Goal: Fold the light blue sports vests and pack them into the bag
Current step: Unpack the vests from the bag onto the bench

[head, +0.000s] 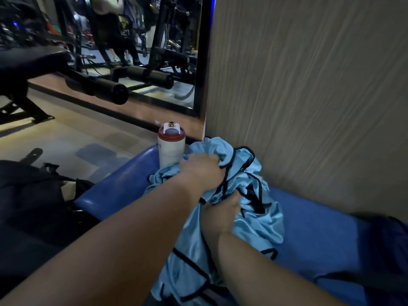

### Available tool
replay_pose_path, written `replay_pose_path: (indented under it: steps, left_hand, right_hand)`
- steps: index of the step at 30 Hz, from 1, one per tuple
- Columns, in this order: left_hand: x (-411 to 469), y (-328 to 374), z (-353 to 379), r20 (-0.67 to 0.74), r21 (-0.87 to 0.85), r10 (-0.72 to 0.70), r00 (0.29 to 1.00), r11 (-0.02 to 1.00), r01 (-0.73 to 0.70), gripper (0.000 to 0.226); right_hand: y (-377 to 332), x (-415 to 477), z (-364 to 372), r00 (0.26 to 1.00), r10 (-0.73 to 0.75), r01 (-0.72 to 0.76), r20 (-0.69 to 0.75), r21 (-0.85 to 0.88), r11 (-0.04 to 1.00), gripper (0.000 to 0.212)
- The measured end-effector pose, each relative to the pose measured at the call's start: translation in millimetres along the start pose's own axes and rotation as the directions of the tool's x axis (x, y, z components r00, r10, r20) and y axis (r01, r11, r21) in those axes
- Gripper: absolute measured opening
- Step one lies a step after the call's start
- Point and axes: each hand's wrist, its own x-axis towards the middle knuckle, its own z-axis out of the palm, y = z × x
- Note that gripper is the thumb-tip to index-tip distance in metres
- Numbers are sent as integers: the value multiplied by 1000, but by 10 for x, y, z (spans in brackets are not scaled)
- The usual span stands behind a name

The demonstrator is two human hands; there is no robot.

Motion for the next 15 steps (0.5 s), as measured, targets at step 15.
replay_pose_path:
  steps: [15]
  left_hand:
    - [-260,-326,415,-269,36,215,939,976,-213,67]
  right_hand:
    - [-292,384,-597,752,-657,618,52,-405,674,48]
